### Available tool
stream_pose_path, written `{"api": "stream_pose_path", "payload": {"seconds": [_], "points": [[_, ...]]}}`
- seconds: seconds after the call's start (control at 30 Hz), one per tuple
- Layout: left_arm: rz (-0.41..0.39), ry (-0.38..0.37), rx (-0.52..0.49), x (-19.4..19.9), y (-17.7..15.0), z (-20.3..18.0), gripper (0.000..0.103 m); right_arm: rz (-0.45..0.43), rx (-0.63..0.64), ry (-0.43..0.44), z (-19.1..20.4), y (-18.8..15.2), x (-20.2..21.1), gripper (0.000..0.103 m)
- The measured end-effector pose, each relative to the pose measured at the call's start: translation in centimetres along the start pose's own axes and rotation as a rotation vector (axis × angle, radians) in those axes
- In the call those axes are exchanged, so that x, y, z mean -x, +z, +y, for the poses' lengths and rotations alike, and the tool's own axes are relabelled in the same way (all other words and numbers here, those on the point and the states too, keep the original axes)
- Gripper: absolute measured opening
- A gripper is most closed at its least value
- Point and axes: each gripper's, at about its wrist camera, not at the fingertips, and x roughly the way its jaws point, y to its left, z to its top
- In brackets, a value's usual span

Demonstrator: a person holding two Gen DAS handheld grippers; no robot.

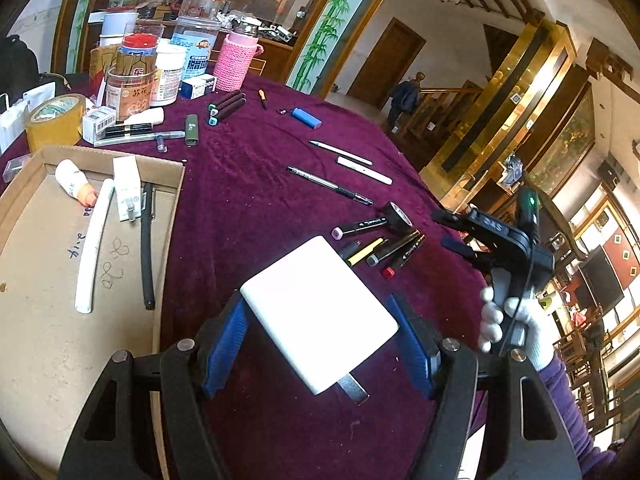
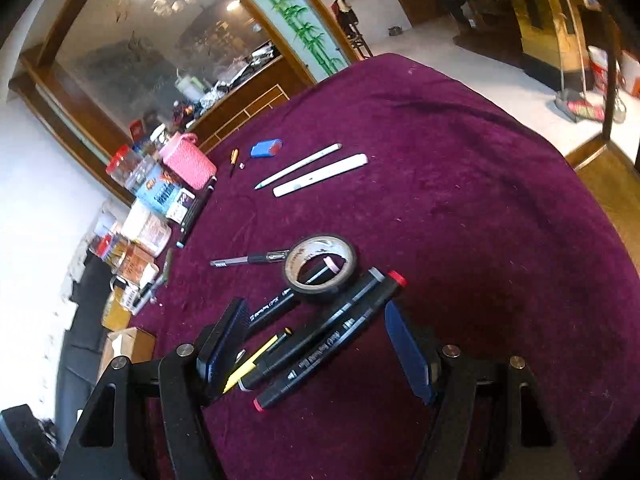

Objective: Organize rigid objects
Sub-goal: 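Carry the charger over the box with the left tool while the right tool grasps the black tape roll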

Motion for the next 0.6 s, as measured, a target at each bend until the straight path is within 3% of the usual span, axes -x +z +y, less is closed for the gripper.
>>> {"api": "stream_pose_path", "payload": {"seconds": [0.2,0.4,0.43,0.47,0.5,0.53,0.6], "points": [[-0.015,0.020,0.026,1.2,-0.3,1.7,0.070,0.088,0.135,-0.099,3.4,1.7,-4.3,0.074],[-0.018,0.039,0.047,1.5,-0.2,2.9,0.070,0.122,0.155,-0.188,3.4,2.9,-7.0,0.076],[-0.017,0.039,0.049,1.5,-0.2,2.9,0.070,0.127,0.171,-0.201,3.6,3.0,-7.2,0.070],[-0.016,0.039,0.052,1.5,-0.2,3.1,0.070,0.130,0.187,-0.216,3.8,3.0,-7.3,0.051],[-0.017,0.038,0.055,1.5,-0.1,3.2,0.070,0.132,0.209,-0.246,3.9,3.0,-7.2,0.040],[-0.018,0.038,0.063,1.5,0.0,3.4,0.070,0.147,0.221,-0.232,3.9,3.0,-7.1,0.021],[-0.021,0.044,0.073,1.6,0.0,3.8,0.070,0.163,0.215,-0.207,3.8,2.9,-6.9,0.017]]}}
